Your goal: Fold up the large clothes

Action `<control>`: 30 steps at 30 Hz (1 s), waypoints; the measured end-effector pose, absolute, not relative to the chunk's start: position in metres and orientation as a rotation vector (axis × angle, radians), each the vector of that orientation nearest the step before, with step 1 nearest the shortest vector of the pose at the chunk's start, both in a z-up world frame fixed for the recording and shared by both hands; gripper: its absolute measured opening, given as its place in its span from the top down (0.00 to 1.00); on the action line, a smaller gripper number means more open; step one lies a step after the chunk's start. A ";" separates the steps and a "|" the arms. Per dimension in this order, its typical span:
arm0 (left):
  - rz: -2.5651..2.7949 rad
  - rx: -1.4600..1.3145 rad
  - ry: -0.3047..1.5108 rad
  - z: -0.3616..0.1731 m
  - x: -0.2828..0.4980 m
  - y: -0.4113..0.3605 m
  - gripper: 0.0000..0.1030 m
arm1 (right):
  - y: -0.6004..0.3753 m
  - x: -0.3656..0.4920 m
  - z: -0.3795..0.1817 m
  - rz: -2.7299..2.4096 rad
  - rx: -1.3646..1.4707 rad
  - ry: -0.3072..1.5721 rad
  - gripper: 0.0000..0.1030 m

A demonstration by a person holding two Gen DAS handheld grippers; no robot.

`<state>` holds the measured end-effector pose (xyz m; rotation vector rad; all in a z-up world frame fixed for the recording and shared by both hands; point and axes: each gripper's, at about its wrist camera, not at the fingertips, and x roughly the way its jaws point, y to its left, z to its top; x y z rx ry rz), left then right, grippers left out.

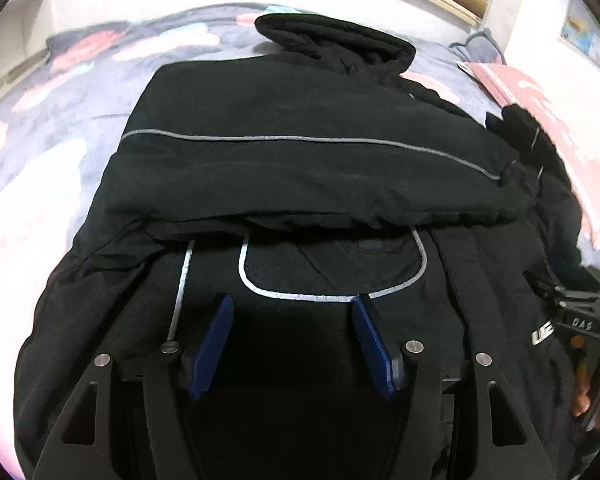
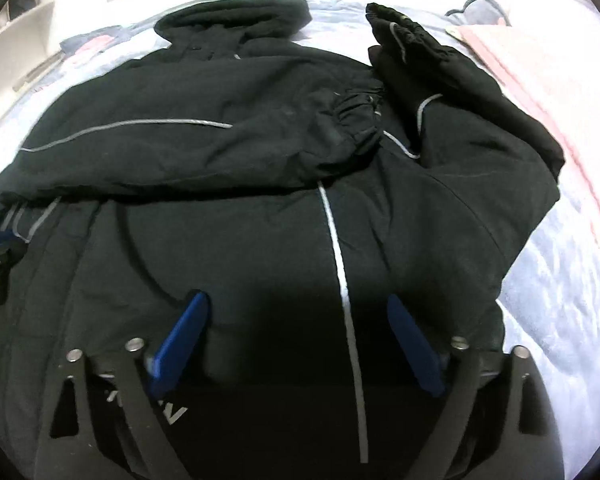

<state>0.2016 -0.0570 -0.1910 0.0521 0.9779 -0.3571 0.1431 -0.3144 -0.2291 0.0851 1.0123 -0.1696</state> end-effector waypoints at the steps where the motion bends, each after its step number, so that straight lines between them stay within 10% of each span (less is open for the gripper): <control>1: -0.344 0.075 0.962 -0.191 0.198 -0.059 0.35 | -0.313 0.143 -0.229 -0.186 0.074 1.015 0.04; 30: -0.272 0.160 0.908 -0.194 0.190 -0.066 0.20 | -0.313 0.124 -0.235 -0.164 0.085 0.947 0.00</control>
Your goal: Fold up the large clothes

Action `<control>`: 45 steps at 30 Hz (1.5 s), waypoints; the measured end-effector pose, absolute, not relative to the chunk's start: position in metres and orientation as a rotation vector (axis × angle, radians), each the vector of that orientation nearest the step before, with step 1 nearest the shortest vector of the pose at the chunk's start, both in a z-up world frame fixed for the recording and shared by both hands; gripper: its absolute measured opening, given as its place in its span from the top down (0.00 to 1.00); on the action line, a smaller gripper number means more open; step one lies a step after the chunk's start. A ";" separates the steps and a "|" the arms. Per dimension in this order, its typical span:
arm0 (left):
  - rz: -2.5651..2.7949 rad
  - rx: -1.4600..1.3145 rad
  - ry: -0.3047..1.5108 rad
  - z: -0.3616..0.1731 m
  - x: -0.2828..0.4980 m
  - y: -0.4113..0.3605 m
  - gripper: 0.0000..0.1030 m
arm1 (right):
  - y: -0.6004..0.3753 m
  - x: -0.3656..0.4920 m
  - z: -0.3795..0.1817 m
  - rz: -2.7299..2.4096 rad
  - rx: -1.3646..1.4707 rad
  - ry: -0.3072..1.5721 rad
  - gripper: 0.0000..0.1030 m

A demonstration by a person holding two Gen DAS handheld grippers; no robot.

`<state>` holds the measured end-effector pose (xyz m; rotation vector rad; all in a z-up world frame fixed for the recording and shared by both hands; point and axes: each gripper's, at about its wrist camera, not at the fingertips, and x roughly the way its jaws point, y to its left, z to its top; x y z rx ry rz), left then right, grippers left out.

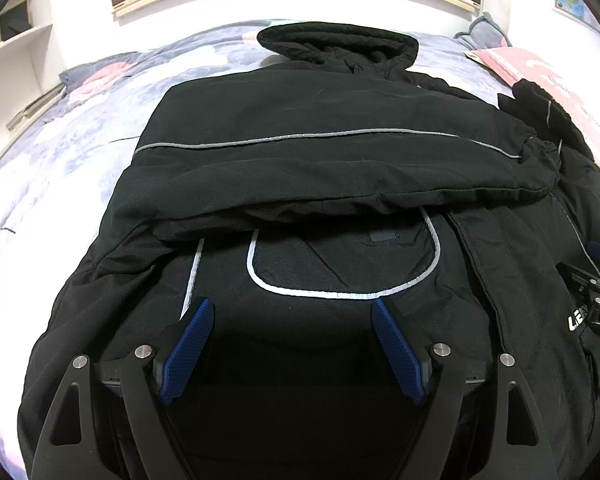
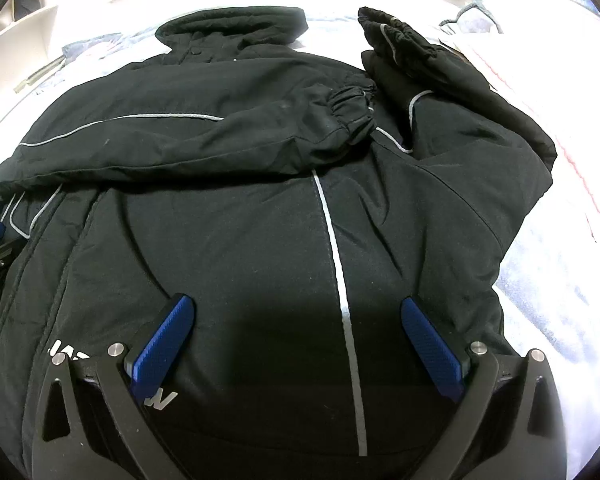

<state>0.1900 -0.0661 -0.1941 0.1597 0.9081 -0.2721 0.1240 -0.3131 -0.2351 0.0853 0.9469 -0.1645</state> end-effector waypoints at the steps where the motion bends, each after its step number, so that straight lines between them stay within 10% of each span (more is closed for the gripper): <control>1: -0.272 0.160 0.908 -0.194 0.190 -0.066 0.20 | -0.313 0.124 -0.235 -0.165 0.085 0.948 0.00; 31: -0.268 0.158 0.897 -0.195 0.189 -0.067 0.19 | -0.319 0.126 -0.228 -0.078 0.138 1.041 0.00; 45: -0.247 0.171 0.923 -0.194 0.186 -0.070 0.19 | -0.389 0.172 -0.129 -0.218 0.052 0.839 0.00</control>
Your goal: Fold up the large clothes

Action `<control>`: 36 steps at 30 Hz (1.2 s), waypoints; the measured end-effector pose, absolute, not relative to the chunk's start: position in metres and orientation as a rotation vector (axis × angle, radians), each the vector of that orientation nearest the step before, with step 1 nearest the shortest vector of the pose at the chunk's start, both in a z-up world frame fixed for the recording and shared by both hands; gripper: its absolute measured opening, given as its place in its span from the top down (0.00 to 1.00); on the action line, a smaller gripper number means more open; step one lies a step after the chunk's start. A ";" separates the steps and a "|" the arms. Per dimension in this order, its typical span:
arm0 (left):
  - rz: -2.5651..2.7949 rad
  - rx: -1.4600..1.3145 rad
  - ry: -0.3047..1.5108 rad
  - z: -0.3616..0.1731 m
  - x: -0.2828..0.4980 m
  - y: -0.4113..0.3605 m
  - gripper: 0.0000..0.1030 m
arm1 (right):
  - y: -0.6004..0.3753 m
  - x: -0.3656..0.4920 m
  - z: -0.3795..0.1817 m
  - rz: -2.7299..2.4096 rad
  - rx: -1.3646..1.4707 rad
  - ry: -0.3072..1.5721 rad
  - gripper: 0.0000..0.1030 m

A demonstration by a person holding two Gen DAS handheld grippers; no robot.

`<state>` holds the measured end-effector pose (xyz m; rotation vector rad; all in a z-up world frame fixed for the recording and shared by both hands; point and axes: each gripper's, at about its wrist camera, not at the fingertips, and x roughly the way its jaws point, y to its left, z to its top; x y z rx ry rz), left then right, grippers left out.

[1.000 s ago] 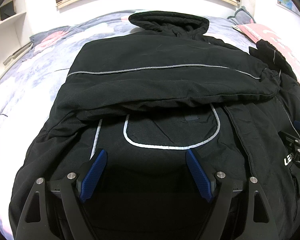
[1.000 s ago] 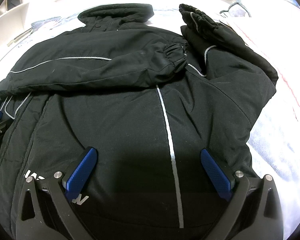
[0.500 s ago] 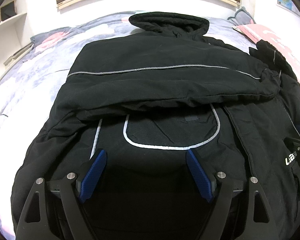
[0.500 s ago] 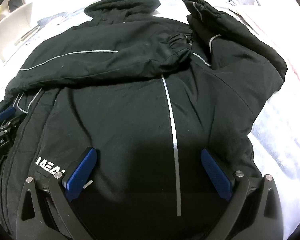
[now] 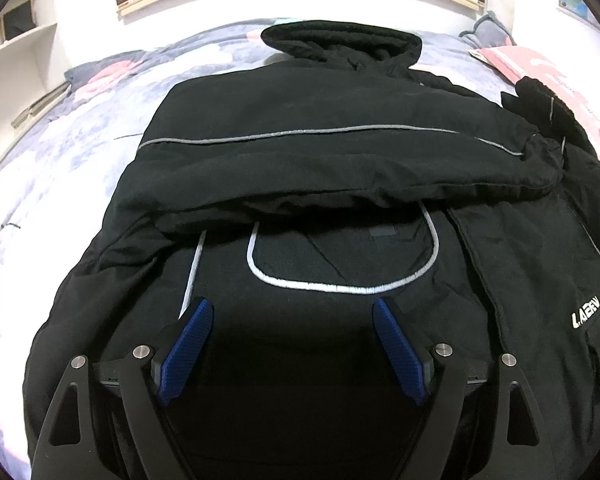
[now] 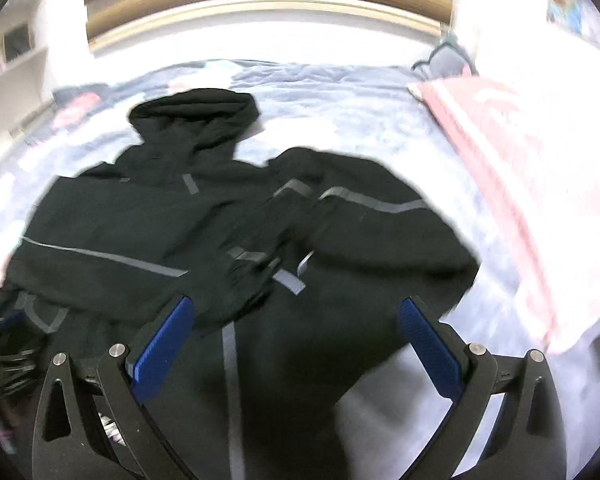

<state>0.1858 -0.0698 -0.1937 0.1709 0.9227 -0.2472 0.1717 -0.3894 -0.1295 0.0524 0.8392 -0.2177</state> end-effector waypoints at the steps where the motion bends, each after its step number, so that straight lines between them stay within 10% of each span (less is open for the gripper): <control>1: -0.252 0.180 0.936 -0.193 0.187 -0.070 0.19 | -0.393 0.182 -0.131 -0.237 0.033 0.833 0.00; 9: -0.321 0.197 1.005 -0.191 0.192 -0.066 0.18 | -0.412 0.244 -0.160 -0.287 -0.023 0.867 0.13; 13: -0.259 0.247 1.018 -0.177 0.184 -0.064 0.19 | -0.413 0.257 -0.171 -0.296 -0.056 0.898 0.59; 16: -0.193 0.335 0.906 -0.153 0.170 -0.064 0.19 | -0.431 0.244 -0.158 -0.317 -0.007 0.850 0.68; 25: -0.379 0.274 0.701 -0.057 0.186 -0.123 0.18 | -0.542 0.160 -0.091 -0.551 0.094 0.679 0.71; 36: -0.274 0.198 0.849 -0.162 0.292 -0.192 0.18 | -0.707 0.100 -0.130 -0.794 0.357 0.764 0.73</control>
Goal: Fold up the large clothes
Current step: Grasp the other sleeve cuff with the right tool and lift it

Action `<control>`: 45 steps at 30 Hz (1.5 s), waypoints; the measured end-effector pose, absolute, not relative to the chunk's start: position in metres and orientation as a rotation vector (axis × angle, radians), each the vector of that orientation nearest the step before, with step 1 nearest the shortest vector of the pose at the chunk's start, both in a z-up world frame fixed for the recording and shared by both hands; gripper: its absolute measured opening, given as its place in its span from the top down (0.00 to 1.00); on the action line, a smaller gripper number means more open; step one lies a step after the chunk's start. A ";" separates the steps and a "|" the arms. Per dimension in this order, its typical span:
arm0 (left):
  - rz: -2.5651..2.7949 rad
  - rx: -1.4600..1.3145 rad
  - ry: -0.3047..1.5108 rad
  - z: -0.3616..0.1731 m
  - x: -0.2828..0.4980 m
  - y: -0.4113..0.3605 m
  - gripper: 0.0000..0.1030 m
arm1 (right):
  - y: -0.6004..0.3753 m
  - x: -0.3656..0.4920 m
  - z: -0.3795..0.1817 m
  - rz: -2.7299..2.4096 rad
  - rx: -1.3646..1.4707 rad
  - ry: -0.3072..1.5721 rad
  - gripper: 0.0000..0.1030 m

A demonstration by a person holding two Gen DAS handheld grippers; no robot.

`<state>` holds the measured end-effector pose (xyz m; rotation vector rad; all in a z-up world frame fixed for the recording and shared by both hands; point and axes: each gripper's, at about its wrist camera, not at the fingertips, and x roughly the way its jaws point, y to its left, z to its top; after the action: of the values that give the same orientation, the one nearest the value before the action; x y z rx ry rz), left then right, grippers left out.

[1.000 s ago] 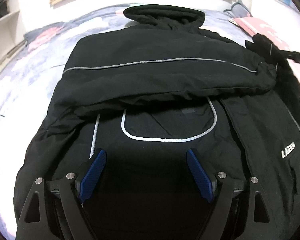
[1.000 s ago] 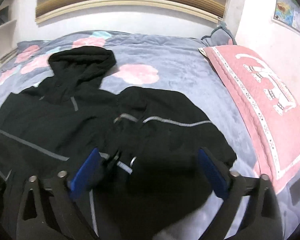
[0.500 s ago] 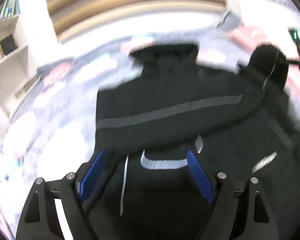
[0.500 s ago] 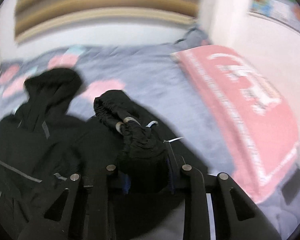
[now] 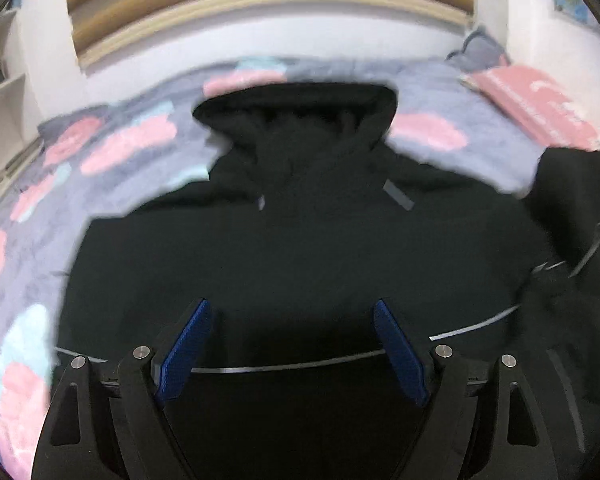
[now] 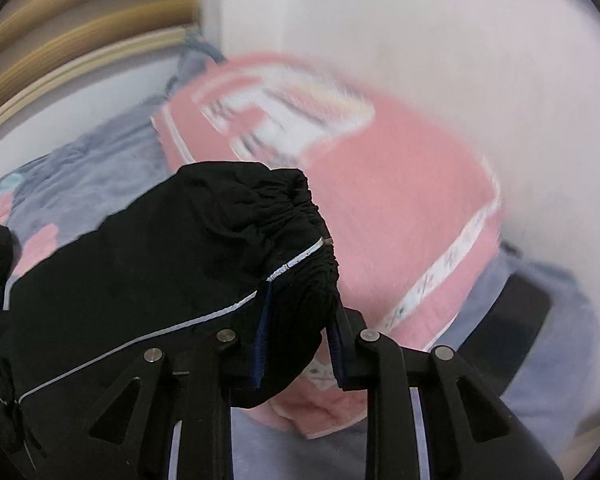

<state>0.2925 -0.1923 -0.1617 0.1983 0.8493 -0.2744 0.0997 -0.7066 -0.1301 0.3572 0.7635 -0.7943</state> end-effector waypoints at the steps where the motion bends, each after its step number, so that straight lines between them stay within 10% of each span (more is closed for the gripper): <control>1: -0.279 0.197 0.887 -0.176 0.298 -0.193 0.18 | -0.715 0.098 -0.136 -0.786 0.386 0.772 0.73; 5: -0.303 0.123 0.882 -0.186 0.301 -0.186 0.18 | -0.744 0.093 -0.151 -0.622 0.525 0.747 0.61; 7: -0.302 0.126 0.872 -0.188 0.297 -0.186 0.18 | -0.746 0.094 -0.150 -0.526 0.566 0.711 0.30; 9: -0.293 0.141 0.852 -0.188 0.294 -0.188 0.18 | -0.747 0.098 -0.150 -0.485 0.573 0.683 0.20; 17: -0.293 0.129 0.829 -0.188 0.289 -0.182 0.17 | -0.750 0.135 -0.181 -0.468 0.712 0.728 0.21; 21: -0.293 0.125 0.820 -0.189 0.288 -0.181 0.17 | -0.746 0.140 -0.180 -0.421 0.703 0.692 0.84; 45: -0.358 0.080 0.820 -0.167 0.274 -0.171 0.17 | -0.710 0.081 -0.118 -0.531 0.530 0.599 0.87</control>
<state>0.2736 -0.1712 -0.1670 0.0799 0.8200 -0.3585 0.0807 -0.7103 -0.1181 0.5300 0.5992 -0.5310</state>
